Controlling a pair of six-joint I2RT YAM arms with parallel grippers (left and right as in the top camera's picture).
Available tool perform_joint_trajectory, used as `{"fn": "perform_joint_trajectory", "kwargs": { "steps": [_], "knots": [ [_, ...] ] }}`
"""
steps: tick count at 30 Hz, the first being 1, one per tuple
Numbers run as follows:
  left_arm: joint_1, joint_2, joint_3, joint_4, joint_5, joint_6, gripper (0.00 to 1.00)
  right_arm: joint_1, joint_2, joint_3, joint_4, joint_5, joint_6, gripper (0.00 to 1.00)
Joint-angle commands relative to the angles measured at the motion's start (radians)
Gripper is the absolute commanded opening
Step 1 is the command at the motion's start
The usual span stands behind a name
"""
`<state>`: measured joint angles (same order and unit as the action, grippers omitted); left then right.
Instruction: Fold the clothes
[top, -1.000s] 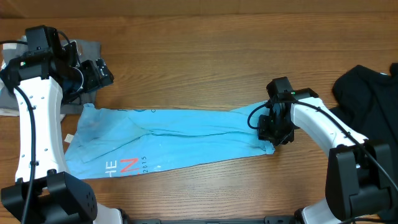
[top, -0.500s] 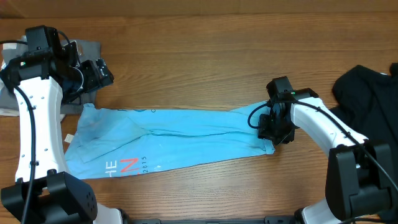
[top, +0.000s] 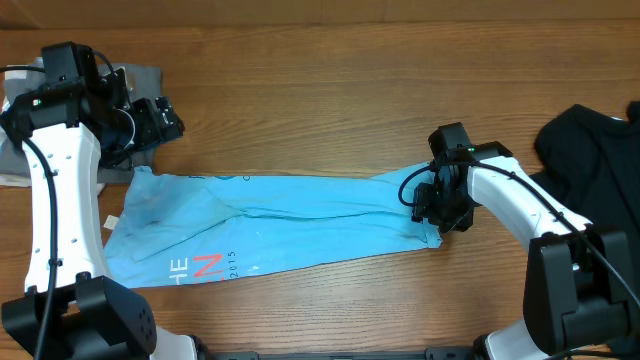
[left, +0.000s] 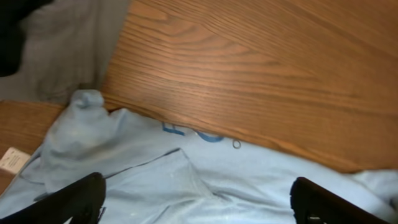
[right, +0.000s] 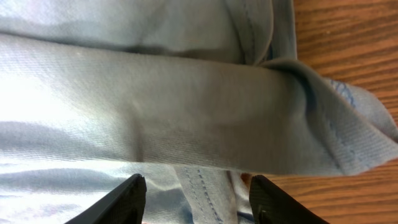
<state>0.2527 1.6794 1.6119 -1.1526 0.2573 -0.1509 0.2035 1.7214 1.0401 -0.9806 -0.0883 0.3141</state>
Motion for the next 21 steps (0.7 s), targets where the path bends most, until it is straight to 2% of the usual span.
{"fn": "perform_joint_trajectory", "kwargs": {
  "steps": [1, 4, 10, 15, 18, 21],
  "knots": [
    [-0.034, 0.002, 0.01, -0.01, 0.099, 0.127, 0.95, 0.0, -0.009, -0.007, 0.008, 0.023, 0.014, 0.57],
    [-0.078, 0.002, 0.01, -0.01, 0.105, 0.154, 0.95, 0.0, -0.009, -0.007, 0.006, 0.072, 0.039, 0.54],
    [-0.166, 0.003, 0.01, 0.008, 0.088, 0.155, 0.99, 0.0, -0.009, -0.007, 0.003, 0.117, 0.057, 0.38],
    [-0.214, 0.003, 0.004, 0.029, 0.029, 0.154, 1.0, -0.001, -0.009, -0.007, 0.003, 0.153, 0.062, 0.38],
    [-0.221, 0.003, 0.0, 0.035, 0.024, 0.151, 1.0, -0.001, -0.009, -0.007, 0.004, 0.198, 0.084, 0.44],
    [-0.221, 0.003, -0.006, 0.034, 0.024, 0.151, 1.0, -0.001, -0.009, -0.007, 0.008, 0.212, 0.084, 0.46]
  ]
}}
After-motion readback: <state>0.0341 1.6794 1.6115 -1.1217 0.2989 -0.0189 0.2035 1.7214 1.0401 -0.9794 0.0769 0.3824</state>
